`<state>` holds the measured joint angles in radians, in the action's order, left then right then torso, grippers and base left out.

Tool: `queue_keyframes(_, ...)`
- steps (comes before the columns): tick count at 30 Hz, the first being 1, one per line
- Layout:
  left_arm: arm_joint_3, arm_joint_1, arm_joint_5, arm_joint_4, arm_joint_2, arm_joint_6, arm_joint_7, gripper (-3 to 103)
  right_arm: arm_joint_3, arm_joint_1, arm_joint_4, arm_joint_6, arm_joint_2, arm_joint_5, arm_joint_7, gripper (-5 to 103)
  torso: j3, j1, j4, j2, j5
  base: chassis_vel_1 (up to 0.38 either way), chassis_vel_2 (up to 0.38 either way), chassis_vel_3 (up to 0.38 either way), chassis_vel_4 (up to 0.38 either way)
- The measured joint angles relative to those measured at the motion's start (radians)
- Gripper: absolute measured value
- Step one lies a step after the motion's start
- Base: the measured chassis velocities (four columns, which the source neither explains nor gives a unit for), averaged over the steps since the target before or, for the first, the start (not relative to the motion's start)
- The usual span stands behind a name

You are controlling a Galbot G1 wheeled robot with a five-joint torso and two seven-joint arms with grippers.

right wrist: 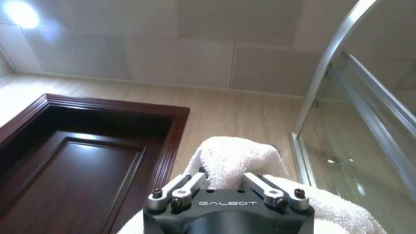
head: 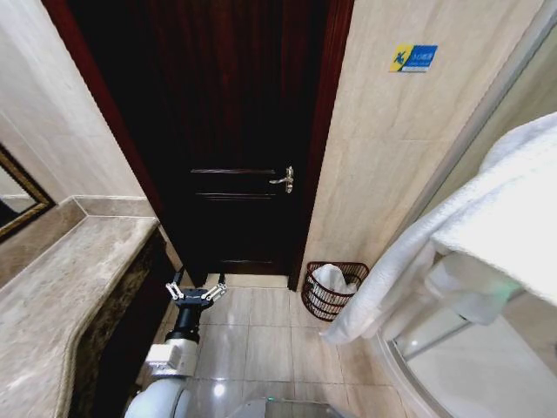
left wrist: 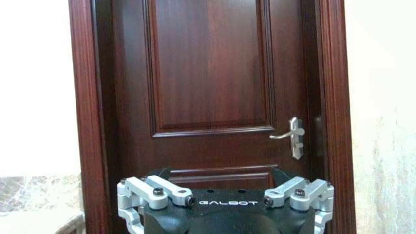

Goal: Discard the used towel into the hamper.

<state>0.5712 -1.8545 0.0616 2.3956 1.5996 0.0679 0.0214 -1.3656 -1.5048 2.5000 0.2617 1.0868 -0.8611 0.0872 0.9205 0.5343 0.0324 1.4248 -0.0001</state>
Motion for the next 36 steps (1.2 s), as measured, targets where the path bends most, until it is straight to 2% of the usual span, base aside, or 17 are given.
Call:
queue_keyframes(19,0.0,0.0,0.0,0.0,0.0,0.0,0.0,100,0.002,-0.016,0.0,0.032,0.02,0.006,-0.004,14,0.0,0.001,0.0001,-0.001,0.0,-0.172,0.168,0.164,-0.161)
queue_keyframes(20,0.0,0.0,0.0,0.0,0.0,0.0,0.0,100,0.01,-0.016,0.0,0.043,0.022,0.01,0.007,14,0.001,0.002,0.0004,-0.001,0.0008,-0.069,0.09,0.038,-0.03)
queue_keyframes(22,0.0,0.0,0.0,0.0,0.0,0.0,0.0,100,0.02,-0.01,-0.003,0.057,0.021,0.018,0.022,14,0.0,0.001,0.0001,0.0,-0.0006,-0.035,0.027,0.019,-0.015)
queue_keyframes(30,0.0,0.0,0.0,0.0,0.0,0.0,0.0,100,0.081,0.008,-0.042,0.107,0.017,0.066,0.019,14,0.0,0.0,0.0,0.0,0.0002,0.0,0.0,0.0,0.0)
queue_keyframes(36,0.0,0.0,0.0,0.0,0.0,0.0,0.0,100,0.083,0.009,-0.048,0.106,0.019,0.076,0.03,14,0.0,0.001,0.0001,0.0,0.0002,0.0,0.0,0.0,0.0)
